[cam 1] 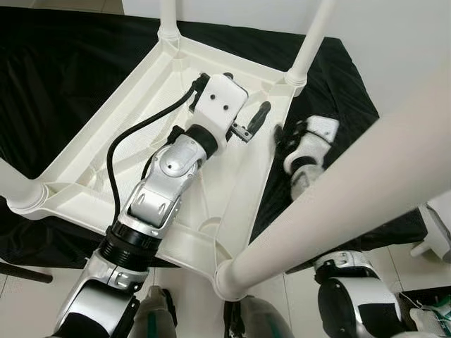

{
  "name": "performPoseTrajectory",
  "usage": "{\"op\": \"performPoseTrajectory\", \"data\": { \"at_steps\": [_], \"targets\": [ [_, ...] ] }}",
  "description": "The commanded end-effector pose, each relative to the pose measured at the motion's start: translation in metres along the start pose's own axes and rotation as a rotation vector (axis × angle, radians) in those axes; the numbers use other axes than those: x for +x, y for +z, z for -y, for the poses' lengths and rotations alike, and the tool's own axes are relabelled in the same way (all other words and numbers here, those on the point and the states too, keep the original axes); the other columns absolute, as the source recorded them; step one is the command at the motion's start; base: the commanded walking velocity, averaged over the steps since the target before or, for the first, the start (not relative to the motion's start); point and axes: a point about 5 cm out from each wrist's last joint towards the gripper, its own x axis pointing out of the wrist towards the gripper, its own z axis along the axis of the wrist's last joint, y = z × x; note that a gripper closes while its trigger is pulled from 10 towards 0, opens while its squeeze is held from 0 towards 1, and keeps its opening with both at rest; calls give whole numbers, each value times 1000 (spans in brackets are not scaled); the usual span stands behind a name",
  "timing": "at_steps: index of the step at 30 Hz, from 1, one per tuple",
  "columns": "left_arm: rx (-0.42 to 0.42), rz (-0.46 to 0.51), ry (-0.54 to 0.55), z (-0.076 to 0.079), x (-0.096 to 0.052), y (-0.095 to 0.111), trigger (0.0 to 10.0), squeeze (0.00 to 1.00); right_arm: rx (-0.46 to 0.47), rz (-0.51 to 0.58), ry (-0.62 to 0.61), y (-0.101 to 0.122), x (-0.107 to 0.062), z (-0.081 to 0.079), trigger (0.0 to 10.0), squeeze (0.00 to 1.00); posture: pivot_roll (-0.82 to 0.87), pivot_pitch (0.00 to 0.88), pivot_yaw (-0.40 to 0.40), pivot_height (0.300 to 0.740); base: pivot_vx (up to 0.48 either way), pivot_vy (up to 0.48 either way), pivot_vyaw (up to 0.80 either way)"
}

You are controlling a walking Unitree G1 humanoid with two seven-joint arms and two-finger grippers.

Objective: Building children table

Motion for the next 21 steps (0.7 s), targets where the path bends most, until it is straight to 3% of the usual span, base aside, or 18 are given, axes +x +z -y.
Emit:
{"op": "performPoseTrajectory", "data": {
  "at_steps": [1,2,6,7,8,9,11,12,13,16,18,21],
  "targets": [
    [-7,-16,-39,4,0,-2,10000,0,-13,47,-15,5,-3,7,10000,1000,-31,102,-58,740,0,0,0],
    [-9,-45,-46,3,-2,-6,10000,0,-15,78,-6,11,-5,9,10000,0,-32,101,-54,740,0,0,0],
    [-10,-64,-48,2,-3,-8,10000,0,-15,96,0,14,-6,9,10000,0,-32,101,-53,740,0,0,0],
    [-5,-130,-47,1,-6,-16,10000,0,3,110,13,17,-9,9,10000,0,-37,99,-47,740,0,0,0],
    [-5,-130,-47,1,-6,-16,10000,0,3,110,13,17,-9,9,10000,0,-37,99,-47,740,0,0,0],
    [16,-222,-23,-2,-10,-26,10000,0,21,127,35,20,-15,9,10000,0,-40,98,-43,740,0,0,0],
    [16,-222,-23,-2,-10,-26,10000,0,21,127,35,20,-15,9,10000,0,-40,98,-43,740,0,0,0],
    [34,-296,15,-6,-15,-34,10000,0,28,140,57,23,-20,8,10000,0,-41,100,-43,740,0,0,0],
    [34,-296,15,-6,-15,-34,10000,0,28,140,57,23,-20,8,10000,0,-41,100,-43,740,0,0,0],
    [113,-481,176,-28,-36,-52,10000,0,15,123,116,22,-38,11,10000,0,-49,115,-45,740,0,0,0],
    [113,-481,176,-28,-36,-52,10000,0,15,123,116,22,-38,11,10000,0,-49,115,-45,740,0,0,0],
    [116,-529,259,-43,-53,-53,10000,0,3,102,119,20,-46,19,10000,0,-54,123,-48,740,0,0,0]
  ]
}}
